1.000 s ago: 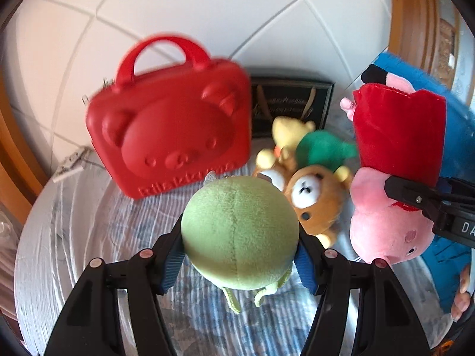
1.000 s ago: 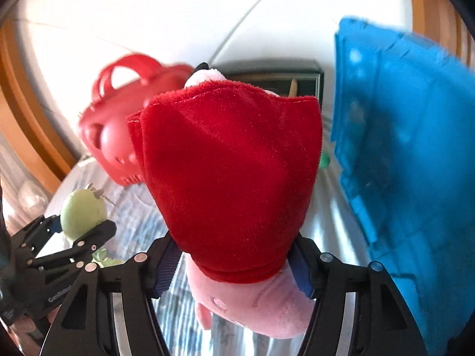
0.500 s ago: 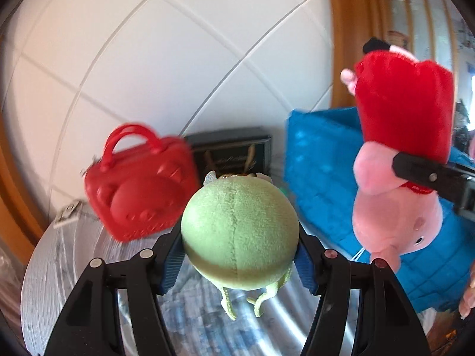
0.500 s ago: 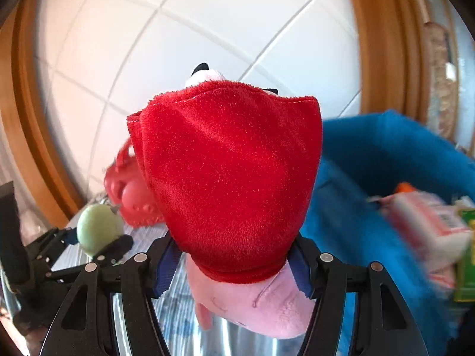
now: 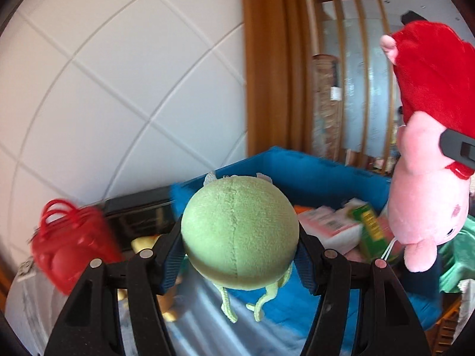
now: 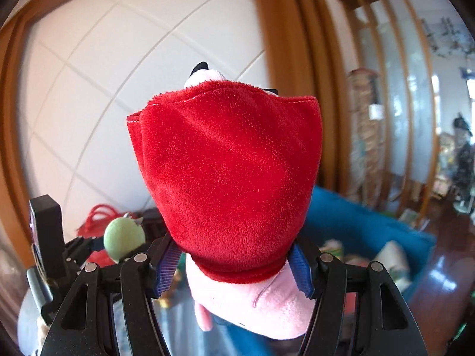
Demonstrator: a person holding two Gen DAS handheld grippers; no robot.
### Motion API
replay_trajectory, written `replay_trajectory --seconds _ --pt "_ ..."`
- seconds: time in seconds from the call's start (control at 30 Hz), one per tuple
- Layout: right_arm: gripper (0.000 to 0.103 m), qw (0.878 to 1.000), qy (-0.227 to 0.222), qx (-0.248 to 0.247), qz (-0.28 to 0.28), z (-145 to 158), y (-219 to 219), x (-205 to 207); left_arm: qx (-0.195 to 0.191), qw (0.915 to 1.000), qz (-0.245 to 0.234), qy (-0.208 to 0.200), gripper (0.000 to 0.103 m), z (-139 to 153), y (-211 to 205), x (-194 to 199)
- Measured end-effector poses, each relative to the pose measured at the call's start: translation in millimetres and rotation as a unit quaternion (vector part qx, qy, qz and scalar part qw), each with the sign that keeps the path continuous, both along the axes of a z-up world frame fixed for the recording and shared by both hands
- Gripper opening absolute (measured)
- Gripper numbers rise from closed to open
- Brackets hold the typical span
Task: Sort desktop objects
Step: 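Carry the green ball and pink pig plush over the blue crate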
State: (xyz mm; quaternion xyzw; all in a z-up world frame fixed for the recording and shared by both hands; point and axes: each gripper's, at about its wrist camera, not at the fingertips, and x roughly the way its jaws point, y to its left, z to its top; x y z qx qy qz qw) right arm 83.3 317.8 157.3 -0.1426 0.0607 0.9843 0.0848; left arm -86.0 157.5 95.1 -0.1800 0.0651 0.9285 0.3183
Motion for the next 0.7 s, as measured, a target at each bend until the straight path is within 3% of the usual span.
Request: replay_trajectory --seconds 0.23,0.5,0.7 --pt "0.065 0.998 -0.011 0.021 -0.056 14 81 13 -0.009 0.9991 -0.040 -0.007 0.063 15 79 4" --pt "0.065 0.996 -0.054 0.018 -0.062 -10 163 3 -0.037 0.9976 -0.051 -0.027 0.063 7 154 -2" --pt "0.065 0.995 -0.080 0.007 -0.054 -37 184 -6 -0.057 0.9965 -0.049 -0.035 0.063 -5 190 -1"
